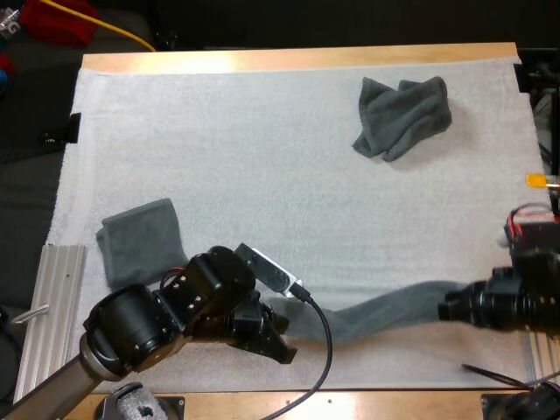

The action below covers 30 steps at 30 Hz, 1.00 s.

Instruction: Pick towel from pile, fold and stack

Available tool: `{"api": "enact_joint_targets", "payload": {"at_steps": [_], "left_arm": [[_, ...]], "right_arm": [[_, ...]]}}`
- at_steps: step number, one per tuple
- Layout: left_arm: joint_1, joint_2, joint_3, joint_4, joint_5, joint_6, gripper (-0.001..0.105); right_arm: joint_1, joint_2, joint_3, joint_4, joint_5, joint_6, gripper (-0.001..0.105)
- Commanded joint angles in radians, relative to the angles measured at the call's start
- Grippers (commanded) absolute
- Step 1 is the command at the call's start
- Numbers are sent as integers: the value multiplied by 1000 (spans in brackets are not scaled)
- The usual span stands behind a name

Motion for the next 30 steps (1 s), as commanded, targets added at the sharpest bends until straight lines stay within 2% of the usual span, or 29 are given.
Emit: {"api": "enact_joint_targets", "payload": {"at_steps": [1, 7, 9, 14, 18, 24, 30], "left_arm": [[-6, -9, -8, 18, -23, -17, 0], [-6, -24, -10, 78, -50, -22, 0], [-6, -36, -10, 117, -87, -22, 0], [-6, -46, -10, 143, -129, -22, 0], [-6, -36, -10, 133, -160, -22, 0], [-5, 16, -8, 80, -166, 5, 0], [23, 106, -8, 41, -169, 37, 0]], "right_arm": [[36, -16, -14, 17, 20, 33, 2], [266, -32, -10, 21, 147, 200, 2], [350, -32, -7, 21, 195, 249, 2], [491, 5, 7, 16, 355, 305, 2], [515, 48, 78, -45, 396, 305, 2], [515, 96, 204, -198, 470, 302, 2], [515, 142, 250, -283, 555, 293, 2]]}}
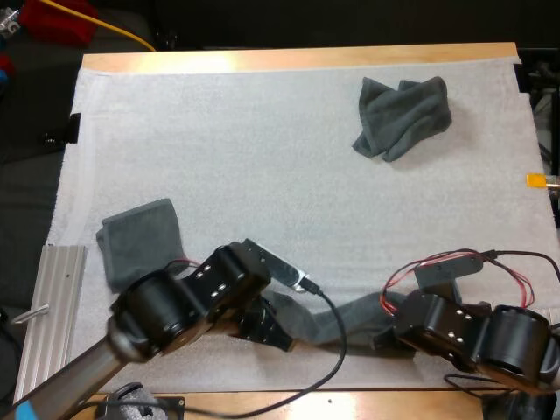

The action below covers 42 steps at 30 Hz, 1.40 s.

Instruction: Pick towel from pile, fold and stack

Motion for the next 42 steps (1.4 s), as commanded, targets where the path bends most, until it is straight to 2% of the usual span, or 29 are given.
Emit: {"api": "enact_joint_targets", "payload": {"at_steps": [1, 5, 7, 12, 16, 22, 28, 31, 37, 42], "left_arm": [[16, 12, -4, -9, -19, 10, 0], [92, 44, -4, -47, -14, 48, 0], [144, 54, -4, -75, 33, 84, 0], [263, 97, -4, -146, 212, 148, 0], [334, 153, -4, -184, 292, 172, 0], [424, 253, -4, -213, 388, 216, 0], [522, 377, -4, -250, 502, 224, 0], [565, 436, -4, -264, 564, 224, 0], [647, 528, -4, -328, 688, 203, 0], [709, 589, -4, -374, 712, 170, 0]], "right_arm": [[-1, 5, 1, -10, 28, -12, 2], [-56, 42, 2, -43, 26, -63, 1], [-106, 62, 2, -77, 4, -92, 1], [-235, 115, 2, -165, -106, -172, 1], [-318, 154, 2, -211, -172, -182, 1], [-443, 224, 2, -305, -347, -200, 1], [-552, 294, 2, -356, -486, -170, 1], [-594, 326, 2, -376, -521, -144, 1], [-664, 386, 2, -432, -610, -43, 1], [-705, 446, 2, -490, -658, 62, 1]]}}
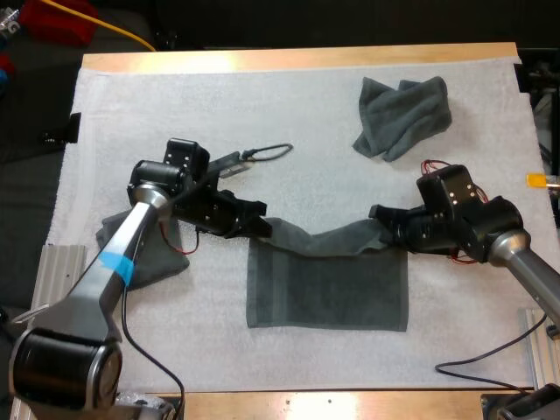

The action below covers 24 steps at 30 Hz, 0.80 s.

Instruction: Pick towel from pile, fold and stack

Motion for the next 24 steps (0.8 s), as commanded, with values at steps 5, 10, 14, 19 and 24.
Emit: {"api": "enact_joint_targets", "payload": {"at_steps": [5, 10, 14, 19, 24], "left_arm": [[39, 49, -4, -46, 57, -17, 0], [45, 111, -4, -57, 74, -26, 0], [45, 152, -4, -78, 116, -41, 4], [45, 191, -4, -122, 181, -97, 13], [45, 210, -4, -165, 195, -144, 13]], "right_arm": [[-13, 67, -3, -63, -84, 89, 1], [-13, 127, -3, -140, -95, 180, 1], [-13, 156, -3, -195, -97, 216, 1], [-23, 184, -3, -251, -97, 289, 1], [-54, 190, -1, -297, -99, 330, 1]]}}
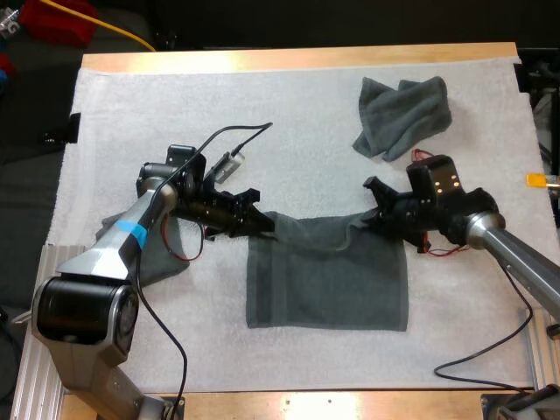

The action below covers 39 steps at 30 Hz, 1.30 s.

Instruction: Pick towel from pile, fold and stack

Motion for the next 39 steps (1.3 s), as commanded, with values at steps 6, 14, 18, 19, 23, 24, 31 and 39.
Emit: {"api": "enact_joint_targets", "payload": {"at_steps": [6, 14, 18, 19, 23, 24, 31, 39], "left_arm": [[1, 13, -4, -92, 51, -87, 13], [12, 14, -4, -202, 73, -191, 24], [39, 14, -4, -244, 73, -244, 44], [45, 14, -4, -248, 73, -254, 50], [68, 14, -4, -272, 73, -288, 66], [77, 14, -4, -293, 73, -307, 66], [101, 14, -4, -340, 93, -265, 66], [102, -18, -4, -283, 106, -96, 66]], "right_arm": [[-52, 2, -1, -50, -12, 42, 1], [-76, 4, -1, -87, -25, 56, 2], [-84, 4, -1, -104, -21, 60, 17], [-84, 4, -1, -110, -21, 60, 22], [-84, 4, -1, -164, -23, 57, 42], [-84, 4, -1, -205, -25, 56, 48], [-84, 4, -1, -294, -60, -70, 56], [-69, -63, -1, -203, 34, -351, 56]]}}
